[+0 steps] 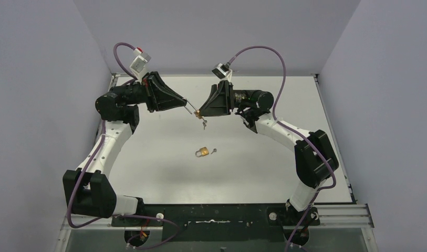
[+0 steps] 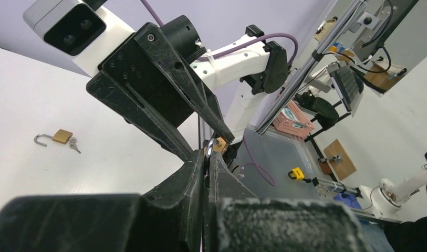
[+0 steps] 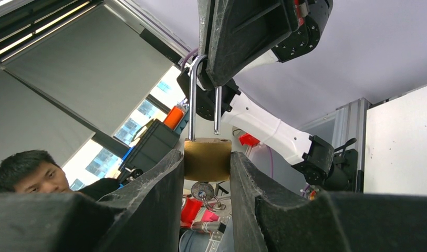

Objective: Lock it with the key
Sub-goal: Lock the lock.

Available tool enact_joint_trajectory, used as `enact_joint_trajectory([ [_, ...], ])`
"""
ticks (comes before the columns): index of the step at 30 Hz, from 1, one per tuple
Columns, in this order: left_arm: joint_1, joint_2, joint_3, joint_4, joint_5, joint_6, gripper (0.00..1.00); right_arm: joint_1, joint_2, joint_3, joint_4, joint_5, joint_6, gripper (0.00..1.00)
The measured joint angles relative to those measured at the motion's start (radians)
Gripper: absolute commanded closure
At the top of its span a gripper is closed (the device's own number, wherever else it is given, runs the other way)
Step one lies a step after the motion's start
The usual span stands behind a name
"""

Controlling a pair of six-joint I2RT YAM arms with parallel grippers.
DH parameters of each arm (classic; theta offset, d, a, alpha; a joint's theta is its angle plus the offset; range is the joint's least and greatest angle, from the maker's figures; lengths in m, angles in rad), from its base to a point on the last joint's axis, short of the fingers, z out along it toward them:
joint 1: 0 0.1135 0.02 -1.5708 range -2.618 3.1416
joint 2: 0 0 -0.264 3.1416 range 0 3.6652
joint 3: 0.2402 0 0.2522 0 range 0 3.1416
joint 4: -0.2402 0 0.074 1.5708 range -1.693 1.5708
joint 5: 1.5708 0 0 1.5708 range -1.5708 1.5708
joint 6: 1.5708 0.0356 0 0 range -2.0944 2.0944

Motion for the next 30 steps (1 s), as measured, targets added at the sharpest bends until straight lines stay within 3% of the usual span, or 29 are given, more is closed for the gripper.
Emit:
enact_joint_trajectory([
  [4, -0.003, 0.008, 0.005, 0.036, -0.004, -0.019, 1.00, -0.002, 0.000, 0.000, -0.008, -0.002, -0.002, 0.86],
  [6, -0.006, 0.019, 0.010, 0.060, -0.005, -0.036, 1.00, -0.002, 0.000, 0.000, -0.008, -0.002, -0.002, 0.66],
  [9, -0.011, 0.026, 0.012, 0.078, -0.006, -0.054, 1.00, -0.003, 0.000, 0.003, -0.010, -0.005, -0.005, 0.45],
  [16, -0.010, 0.026, 0.045, 0.097, -0.057, -0.071, 1.00, -0.085, -0.006, 0.079, -0.104, -0.006, -0.089, 0.28],
  [20, 0.003, 0.018, 0.093, 0.060, -0.114, -0.035, 1.00, -0.192, -0.099, 0.102, -0.455, 0.081, -0.405, 0.13],
  [24, 0.010, -0.054, 0.094, -0.143, -0.206, 0.138, 1.00, -0.187, -0.251, 0.166, -0.894, 0.280, -0.862, 0.13],
  [26, 0.010, -0.113, 0.089, -0.289, -0.275, 0.251, 1.00, -0.131, -0.319, 0.194, -0.990, 0.344, -1.036, 0.14],
  [30, 0.010, -0.220, 0.056, -0.454, -0.412, 0.396, 1.00, -0.056, -0.385, 0.197, -1.007, 0.362, -1.238, 0.15],
])
